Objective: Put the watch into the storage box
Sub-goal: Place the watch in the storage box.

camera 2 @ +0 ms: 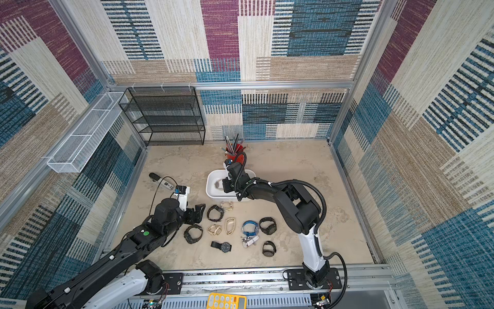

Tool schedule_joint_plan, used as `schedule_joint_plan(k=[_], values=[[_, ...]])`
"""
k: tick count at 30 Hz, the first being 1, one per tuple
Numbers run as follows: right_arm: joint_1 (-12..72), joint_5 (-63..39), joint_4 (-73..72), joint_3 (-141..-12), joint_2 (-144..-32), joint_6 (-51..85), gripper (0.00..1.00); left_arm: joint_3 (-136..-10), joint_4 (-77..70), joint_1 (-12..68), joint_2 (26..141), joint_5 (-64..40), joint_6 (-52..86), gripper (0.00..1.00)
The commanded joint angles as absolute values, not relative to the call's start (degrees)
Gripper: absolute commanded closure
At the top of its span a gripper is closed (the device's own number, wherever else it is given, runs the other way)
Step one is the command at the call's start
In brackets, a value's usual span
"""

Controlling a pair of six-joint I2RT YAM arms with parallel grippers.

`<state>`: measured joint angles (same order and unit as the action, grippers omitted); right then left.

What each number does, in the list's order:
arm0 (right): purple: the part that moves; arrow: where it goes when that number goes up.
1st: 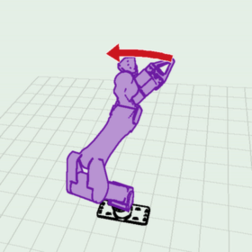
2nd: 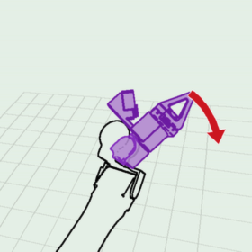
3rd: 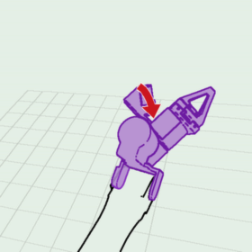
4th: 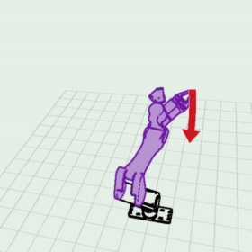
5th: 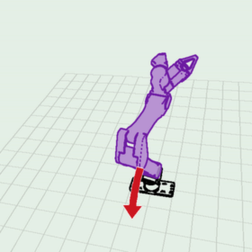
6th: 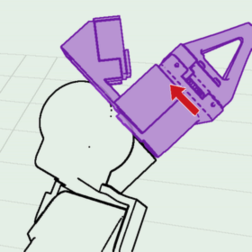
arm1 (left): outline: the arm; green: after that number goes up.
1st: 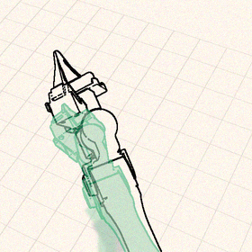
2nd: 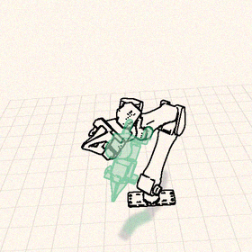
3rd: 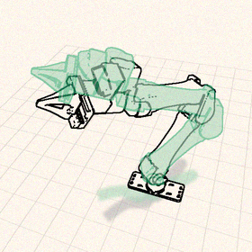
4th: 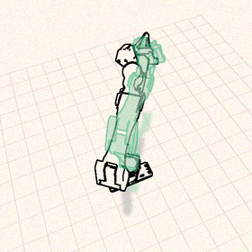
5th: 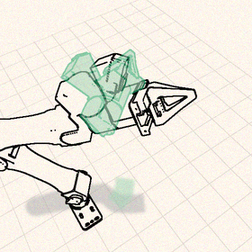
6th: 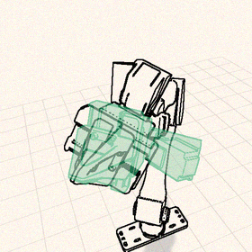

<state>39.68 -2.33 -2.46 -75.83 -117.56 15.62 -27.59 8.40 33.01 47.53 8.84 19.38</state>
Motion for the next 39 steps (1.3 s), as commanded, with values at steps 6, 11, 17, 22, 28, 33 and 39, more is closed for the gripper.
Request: schedule_joint_plan(k=[6, 11, 17, 22, 28, 33, 39], values=[[39.7, -0.6, -4.9, -77.1, -119.6, 17.6, 1.00, -26.7, 9.5, 33.0, 46.5, 10.3, 20.3, 0.11], [39.7, -0.6, -5.3, -76.5, -117.0, 17.8, 0.68, -27.1, 9.9, 33.0, 46.2, 10.8, 20.2, 0.11], [39.7, 0.4, -6.5, -72.8, -109.6, 17.4, 0.33, -26.7, 8.8, 33.0, 46.6, 10.8, 20.1, 0.11], [39.7, 0.0, -8.9, -65.4, -100.2, 15.9, 0.15, -26.6, 8.2, 33.0, 47.3, 10.4, 20.0, 0.11], [39.7, -3.3, -18.2, -50.0, -86.4, 12.4, 0.00, -26.1, 6.7, 33.0, 49.2, 9.1, 20.0, 0.11], [39.7, -3.3, -20.9, -43.2, -78.6, 12.4, 0.00, -27.3, 7.5, 33.0, 52.5, 4.6, 19.0, 0.13], [39.7, -1.8, -22.8, -40.4, -73.1, 13.0, 0.00, -28.7, 9.0, 33.0, 58.2, 0.3, 19.9, 0.20]])
